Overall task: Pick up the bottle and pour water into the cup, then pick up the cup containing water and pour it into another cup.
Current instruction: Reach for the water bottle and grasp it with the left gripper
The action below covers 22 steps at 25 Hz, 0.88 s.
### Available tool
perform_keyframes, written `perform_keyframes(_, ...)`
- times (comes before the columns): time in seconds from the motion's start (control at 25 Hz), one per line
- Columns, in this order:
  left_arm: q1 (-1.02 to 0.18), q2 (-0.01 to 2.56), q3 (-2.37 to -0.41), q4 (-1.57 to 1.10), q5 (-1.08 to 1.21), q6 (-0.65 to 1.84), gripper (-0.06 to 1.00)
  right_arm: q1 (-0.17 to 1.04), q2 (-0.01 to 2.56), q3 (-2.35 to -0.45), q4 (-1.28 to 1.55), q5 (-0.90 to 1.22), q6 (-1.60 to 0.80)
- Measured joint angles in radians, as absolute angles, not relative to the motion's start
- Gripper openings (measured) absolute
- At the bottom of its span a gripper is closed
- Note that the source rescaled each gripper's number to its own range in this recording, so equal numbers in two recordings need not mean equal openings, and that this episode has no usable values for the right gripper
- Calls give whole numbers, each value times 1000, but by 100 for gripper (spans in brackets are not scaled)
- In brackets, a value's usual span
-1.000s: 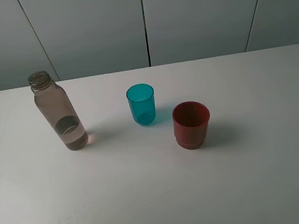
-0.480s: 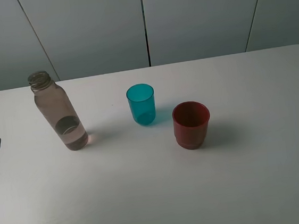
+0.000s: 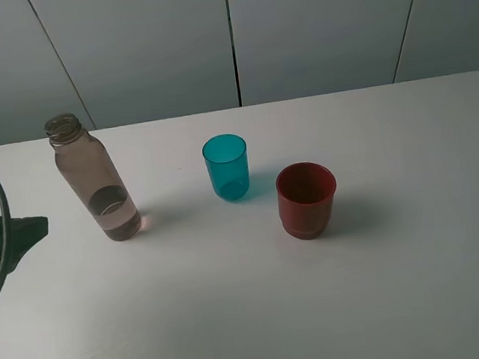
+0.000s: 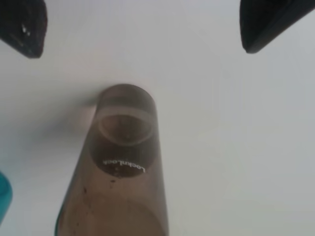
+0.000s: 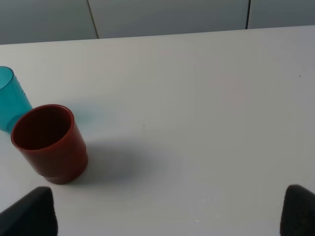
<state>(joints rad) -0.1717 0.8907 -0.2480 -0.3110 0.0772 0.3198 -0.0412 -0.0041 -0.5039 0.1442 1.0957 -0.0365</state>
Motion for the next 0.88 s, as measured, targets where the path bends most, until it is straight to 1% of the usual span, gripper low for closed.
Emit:
perform_keyframes(0.12,-172,891,-217,-281,-10,283,100,-41,-4,-504,144,1096,-37)
perform_keyframes(0.36,-172,909,-195,-166,-81,197,100,-41,-4,-504,144,1096,-37)
perform_keyframes(0.56,-172,1015,-193,-78,-129,123,100,-41,-4,-504,144,1096,-37)
perform_keyframes(0.88,-172,1170,-193,-20,-229,111,100,-41,-4,-504,144,1096,-35)
